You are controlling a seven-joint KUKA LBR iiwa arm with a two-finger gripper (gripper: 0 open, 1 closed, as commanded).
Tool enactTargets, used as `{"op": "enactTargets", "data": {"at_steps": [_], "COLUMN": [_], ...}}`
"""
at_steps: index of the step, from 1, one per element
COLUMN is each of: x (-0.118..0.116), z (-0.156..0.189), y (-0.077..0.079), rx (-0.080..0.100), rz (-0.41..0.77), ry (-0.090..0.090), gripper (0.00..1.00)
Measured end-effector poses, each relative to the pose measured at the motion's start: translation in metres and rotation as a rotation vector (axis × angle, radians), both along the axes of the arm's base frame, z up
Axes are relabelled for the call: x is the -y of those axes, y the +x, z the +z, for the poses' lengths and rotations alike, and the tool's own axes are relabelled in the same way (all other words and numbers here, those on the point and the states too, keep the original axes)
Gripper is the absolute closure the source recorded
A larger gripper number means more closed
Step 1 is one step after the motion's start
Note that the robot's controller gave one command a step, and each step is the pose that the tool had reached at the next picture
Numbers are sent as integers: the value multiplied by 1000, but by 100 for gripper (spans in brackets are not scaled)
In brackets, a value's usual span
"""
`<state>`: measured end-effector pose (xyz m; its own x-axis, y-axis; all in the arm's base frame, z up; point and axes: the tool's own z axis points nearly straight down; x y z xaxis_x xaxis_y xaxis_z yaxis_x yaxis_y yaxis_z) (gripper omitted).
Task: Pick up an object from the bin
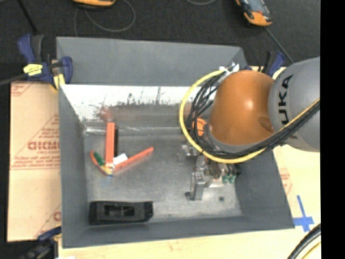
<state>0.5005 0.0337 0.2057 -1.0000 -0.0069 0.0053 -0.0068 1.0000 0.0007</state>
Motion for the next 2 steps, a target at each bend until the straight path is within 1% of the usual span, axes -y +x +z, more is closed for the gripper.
{"op": "enactTargets", "data": {"at_steps": [1, 2], "x": [0, -39], "z": [4, -43], "y": [2, 2], "rx": [9, 12], "rz": [-1, 97], "ry": [0, -1], "gripper": [0, 0]}}
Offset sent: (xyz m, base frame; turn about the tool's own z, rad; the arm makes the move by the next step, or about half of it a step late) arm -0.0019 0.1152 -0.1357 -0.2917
